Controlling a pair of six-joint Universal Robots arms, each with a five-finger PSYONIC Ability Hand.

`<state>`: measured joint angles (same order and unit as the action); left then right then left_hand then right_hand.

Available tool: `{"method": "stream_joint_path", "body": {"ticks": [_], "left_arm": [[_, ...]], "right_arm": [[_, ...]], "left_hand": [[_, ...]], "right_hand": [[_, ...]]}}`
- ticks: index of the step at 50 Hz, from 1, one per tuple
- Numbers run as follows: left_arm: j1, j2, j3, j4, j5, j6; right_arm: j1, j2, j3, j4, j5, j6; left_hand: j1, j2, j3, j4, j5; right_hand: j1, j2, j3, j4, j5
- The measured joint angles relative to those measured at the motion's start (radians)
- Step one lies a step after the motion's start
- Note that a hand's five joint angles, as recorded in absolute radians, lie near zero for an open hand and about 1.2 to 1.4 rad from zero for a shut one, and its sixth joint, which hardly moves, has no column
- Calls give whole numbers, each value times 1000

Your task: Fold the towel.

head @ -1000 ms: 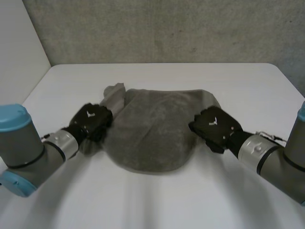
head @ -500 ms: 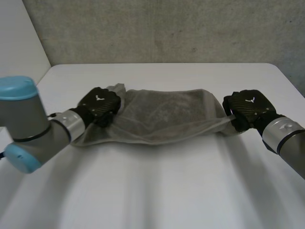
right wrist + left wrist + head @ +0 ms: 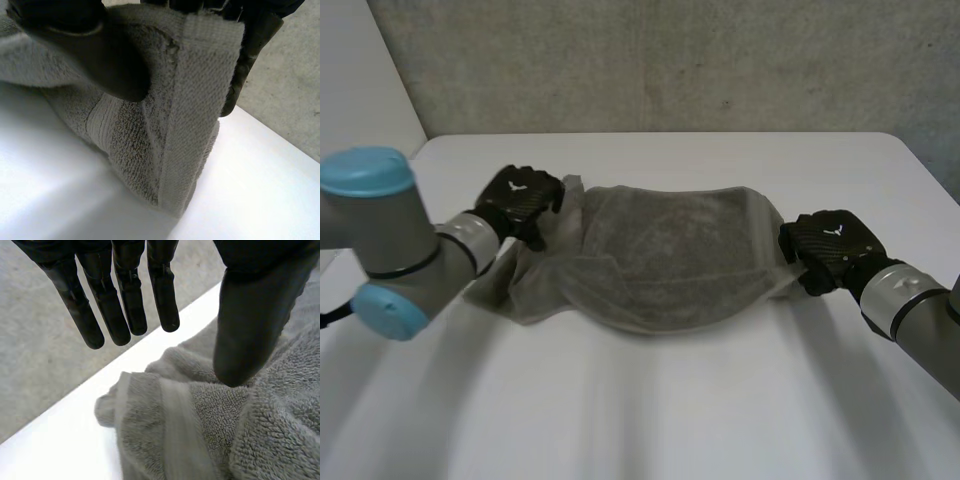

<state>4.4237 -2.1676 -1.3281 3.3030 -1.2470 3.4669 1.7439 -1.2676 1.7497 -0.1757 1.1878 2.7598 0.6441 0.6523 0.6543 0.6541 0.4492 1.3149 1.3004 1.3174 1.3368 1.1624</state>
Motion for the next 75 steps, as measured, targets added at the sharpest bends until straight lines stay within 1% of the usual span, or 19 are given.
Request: {"method": "stream_joint_path", "body": {"ticks": [6,10,15,23,31,40,52,62,64,67,69,70,71,73,75], "left_arm": [[26,141,-158,2,6,-7],[31,192,-260,2,7,-6],[33,216,-364,-4,2,-5],[36,207,-450,-6,-7,-4],[35,162,-440,6,-8,-5],[30,95,-376,36,-14,-7],[29,0,-280,71,-106,-3],[29,-5,-265,120,-114,-2],[29,-4,-265,130,-113,-2],[29,-4,-264,146,-112,1],[29,-5,-262,162,-111,3],[29,-5,-262,167,-111,4],[30,-6,-260,178,-110,6],[30,-8,-257,193,-109,7],[30,-9,-253,212,-108,9]], "right_arm": [[0,-1,7,-1,0,0],[0,0,11,-2,-1,-2],[0,2,14,-2,-1,-6],[0,3,20,-2,-1,-19],[0,2,26,-2,-1,-23],[0,2,33,-4,-2,-24],[2,2,40,-4,-2,-35],[26,4,53,-5,-2,-63],[28,4,55,-5,-2,-66],[30,4,56,-5,-2,-67],[30,3,57,-4,-2,-67],[30,3,56,-4,-2,-67],[30,3,55,-3,-2,-67],[29,1,51,-2,-1,-65],[26,-1,44,0,1,-63]], "left_hand": [[1,0,0,0,13],[80,70,64,62,98],[209,204,202,202,228],[205,197,195,197,227],[128,130,129,132,148],[126,128,128,129,141],[126,127,128,128,141],[144,137,135,135,163],[175,165,163,161,192],[290,279,276,278,304],[470,469,460,470,491],[513,504,495,505,527],[592,594,574,587,608],[649,660,654,675,670],[660,668,667,698,677]], "right_hand": [[0,0,0,0,0],[0,0,0,0,0],[0,0,0,0,0],[0,0,0,0,0],[0,0,0,0,0],[0,0,0,0,0],[0,0,0,0,0],[0,0,0,0,0],[0,0,0,0,0],[0,0,0,0,0],[0,0,0,0,0],[0,0,0,0,0],[0,0,0,0,0],[0,0,0,0,0],[0,0,0,0,0]]}}
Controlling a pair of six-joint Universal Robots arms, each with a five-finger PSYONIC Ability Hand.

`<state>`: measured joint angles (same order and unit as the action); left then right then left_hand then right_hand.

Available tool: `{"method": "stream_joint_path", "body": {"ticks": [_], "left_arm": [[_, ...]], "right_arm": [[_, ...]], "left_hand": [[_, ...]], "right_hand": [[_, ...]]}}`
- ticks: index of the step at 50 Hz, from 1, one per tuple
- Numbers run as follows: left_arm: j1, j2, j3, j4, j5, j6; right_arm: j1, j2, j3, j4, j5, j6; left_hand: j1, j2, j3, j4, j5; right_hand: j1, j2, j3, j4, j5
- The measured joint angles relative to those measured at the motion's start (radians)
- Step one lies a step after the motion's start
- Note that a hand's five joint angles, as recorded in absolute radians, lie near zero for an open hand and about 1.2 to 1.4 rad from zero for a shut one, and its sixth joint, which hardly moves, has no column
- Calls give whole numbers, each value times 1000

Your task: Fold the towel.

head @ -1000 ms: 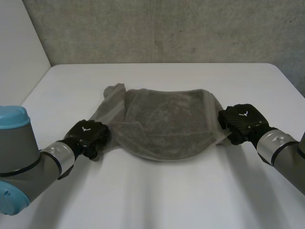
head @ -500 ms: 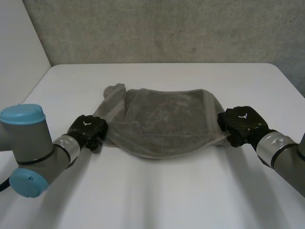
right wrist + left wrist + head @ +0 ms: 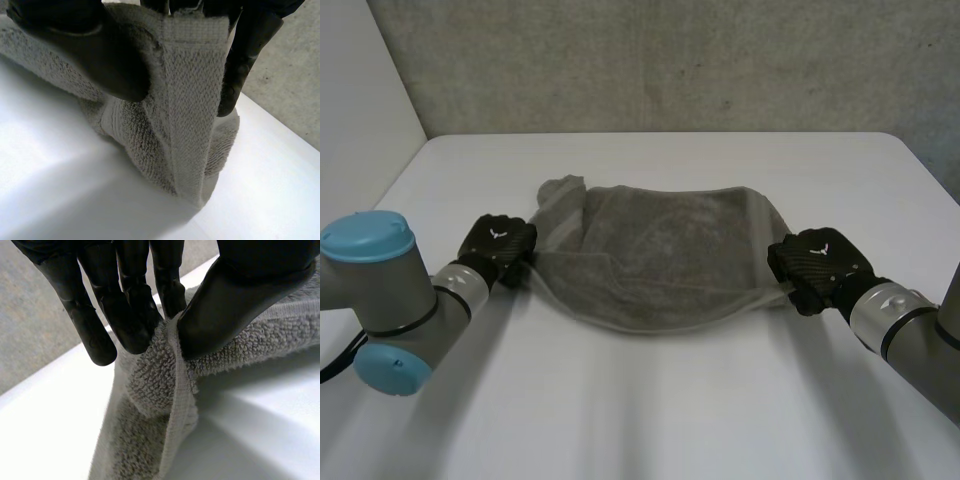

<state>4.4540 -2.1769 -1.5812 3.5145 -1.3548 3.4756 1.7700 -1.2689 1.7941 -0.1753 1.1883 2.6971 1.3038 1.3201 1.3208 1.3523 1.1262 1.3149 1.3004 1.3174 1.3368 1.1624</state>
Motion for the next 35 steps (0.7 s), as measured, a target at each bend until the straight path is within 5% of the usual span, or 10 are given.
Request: {"method": "stream_joint_path", "body": {"ticks": [3,8,15,26,35], "left_arm": [[1,-2,9,23,1,4],[2,-10,26,46,2,29],[3,-22,22,43,3,89],[5,-37,7,20,4,104],[13,-7,3,-77,3,97]], "right_arm": [[-4,-4,-12,4,1,5],[-10,-10,-30,9,2,13],[-11,-11,-25,11,1,15],[-10,-10,-27,11,2,15],[-10,-11,-33,12,20,16]], "left_hand": [[-43,-63,-62,-85,-43],[-413,-437,-433,-467,-418],[-595,-604,-597,-631,-601],[-555,-574,-576,-610,-552],[-27,-13,-14,-38,-13]], "right_hand": [[0,0,0,0,0],[0,0,0,0,0],[0,0,0,0,0],[0,0,0,0,0],[0,0,0,0,0]]}}
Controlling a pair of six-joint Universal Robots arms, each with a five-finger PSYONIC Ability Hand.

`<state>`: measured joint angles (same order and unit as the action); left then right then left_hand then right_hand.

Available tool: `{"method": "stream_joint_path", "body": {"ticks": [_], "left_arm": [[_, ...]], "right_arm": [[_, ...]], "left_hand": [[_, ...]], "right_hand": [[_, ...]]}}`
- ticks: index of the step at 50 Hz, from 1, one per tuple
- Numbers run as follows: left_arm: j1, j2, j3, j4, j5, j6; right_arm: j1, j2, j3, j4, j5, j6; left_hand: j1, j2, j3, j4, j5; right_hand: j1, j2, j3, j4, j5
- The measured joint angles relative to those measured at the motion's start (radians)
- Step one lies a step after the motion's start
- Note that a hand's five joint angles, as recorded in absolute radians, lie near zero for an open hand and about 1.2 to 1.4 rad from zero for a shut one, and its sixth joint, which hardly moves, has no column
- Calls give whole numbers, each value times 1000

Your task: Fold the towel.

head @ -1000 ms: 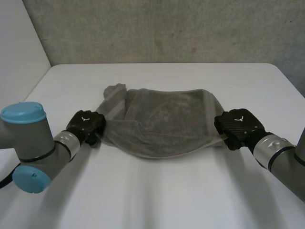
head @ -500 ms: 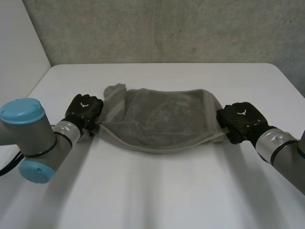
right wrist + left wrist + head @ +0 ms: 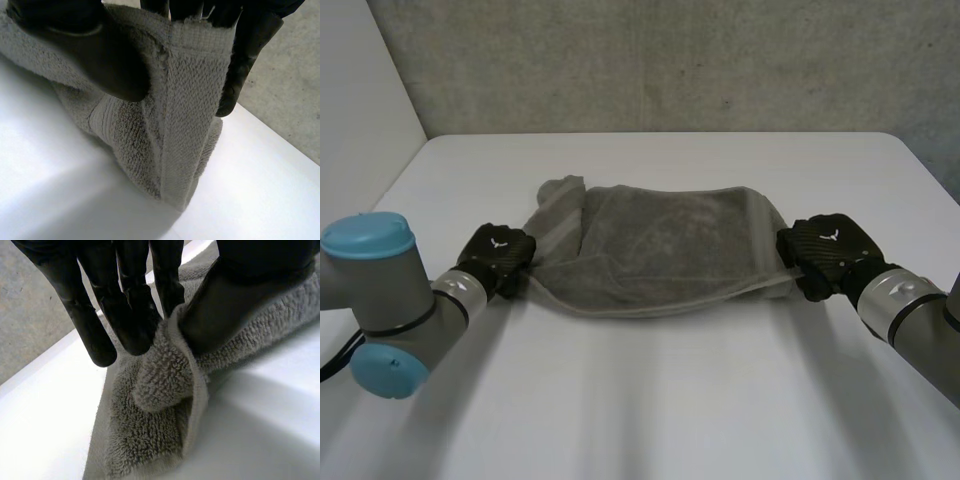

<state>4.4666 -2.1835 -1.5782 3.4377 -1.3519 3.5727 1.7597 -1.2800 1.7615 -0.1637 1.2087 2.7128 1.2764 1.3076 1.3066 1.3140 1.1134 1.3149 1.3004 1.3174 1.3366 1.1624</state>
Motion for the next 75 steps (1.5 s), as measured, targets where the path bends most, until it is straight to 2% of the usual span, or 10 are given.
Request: {"method": "stream_joint_path", "body": {"ticks": [6,14,23,31,36,46,53,59,67,75], "left_arm": [[22,69,-7,-27,0,0],[45,295,29,-78,0,-31],[55,616,117,-177,15,-212],[97,738,126,-235,107,-300],[118,703,83,-242,162,-301],[116,355,115,-234,180,-265],[80,129,359,-237,152,-202],[42,18,717,-232,83,-189],[5,21,1049,-159,12,-204],[11,96,893,-118,25,-202]], "right_arm": [[3,-9,-24,21,23,0],[0,-152,-178,243,18,33],[-53,-353,-441,494,-1,84],[-102,-390,-610,654,-40,30],[-111,-331,-630,689,-58,-58],[-9,-56,-682,647,-2,-194],[85,158,-832,512,108,-265],[112,291,-1059,298,158,-269],[110,279,-1225,63,169,-155],[101,188,-1092,33,94,-56]], "left_hand": [[22,16,21,41,20],[27,16,24,41,26],[36,20,25,42,30],[36,20,26,42,30],[36,20,26,44,30],[36,20,26,46,30],[37,20,27,46,30],[46,22,29,46,30],[46,23,30,46,30],[46,24,30,46,30]], "right_hand": [[0,0,0,0,0],[0,0,0,0,0],[0,0,0,0,0],[0,0,0,0,0],[0,0,0,0,0],[0,6,0,0,0],[0,6,0,0,0],[0,6,12,0,0],[0,10,15,0,0],[0,10,15,0,0]]}}
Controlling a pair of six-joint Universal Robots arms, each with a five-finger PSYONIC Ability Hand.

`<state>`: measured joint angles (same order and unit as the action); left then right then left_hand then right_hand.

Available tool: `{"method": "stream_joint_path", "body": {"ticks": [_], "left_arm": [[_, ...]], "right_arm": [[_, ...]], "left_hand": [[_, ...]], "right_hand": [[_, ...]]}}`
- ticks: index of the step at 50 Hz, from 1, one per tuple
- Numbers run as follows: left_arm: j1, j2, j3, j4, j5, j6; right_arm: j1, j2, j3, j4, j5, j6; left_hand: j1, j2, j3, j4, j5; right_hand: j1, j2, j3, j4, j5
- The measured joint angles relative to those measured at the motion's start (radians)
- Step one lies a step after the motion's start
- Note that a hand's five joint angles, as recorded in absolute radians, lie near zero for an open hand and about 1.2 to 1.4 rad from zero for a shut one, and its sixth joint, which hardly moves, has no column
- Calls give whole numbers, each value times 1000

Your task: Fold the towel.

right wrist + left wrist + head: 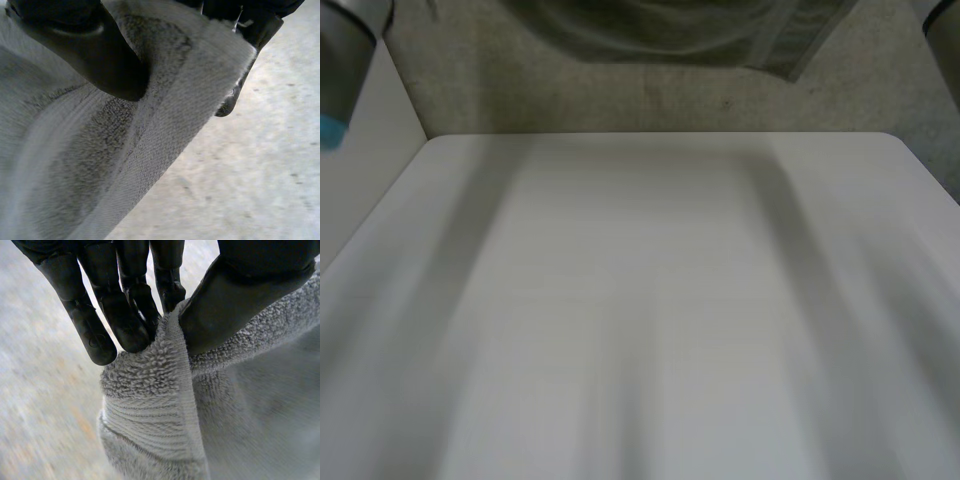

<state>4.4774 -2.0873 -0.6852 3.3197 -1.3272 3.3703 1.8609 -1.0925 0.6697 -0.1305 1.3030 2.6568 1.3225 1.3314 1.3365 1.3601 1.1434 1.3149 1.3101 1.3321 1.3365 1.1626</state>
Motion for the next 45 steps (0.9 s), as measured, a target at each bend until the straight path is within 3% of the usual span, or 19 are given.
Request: {"method": "stream_joint_path", "body": {"ticks": [8,18,29,45], "left_arm": [[50,76,-456,95,114,13],[65,20,-841,286,171,141],[54,-150,-976,323,161,378],[65,-152,-972,326,144,391]], "right_arm": [[-19,-84,347,5,-137,0],[-46,-73,746,-3,-157,-74],[-65,-12,963,-2,-150,-191],[-88,-64,990,0,-147,-179]], "left_hand": [[0,0,0,0,0],[0,0,0,0,0],[0,0,0,0,0],[-221,-226,-230,-255,-215]], "right_hand": [[0,0,0,0,0],[0,0,0,0,0],[0,0,0,0,0],[0,0,0,0,0]]}}
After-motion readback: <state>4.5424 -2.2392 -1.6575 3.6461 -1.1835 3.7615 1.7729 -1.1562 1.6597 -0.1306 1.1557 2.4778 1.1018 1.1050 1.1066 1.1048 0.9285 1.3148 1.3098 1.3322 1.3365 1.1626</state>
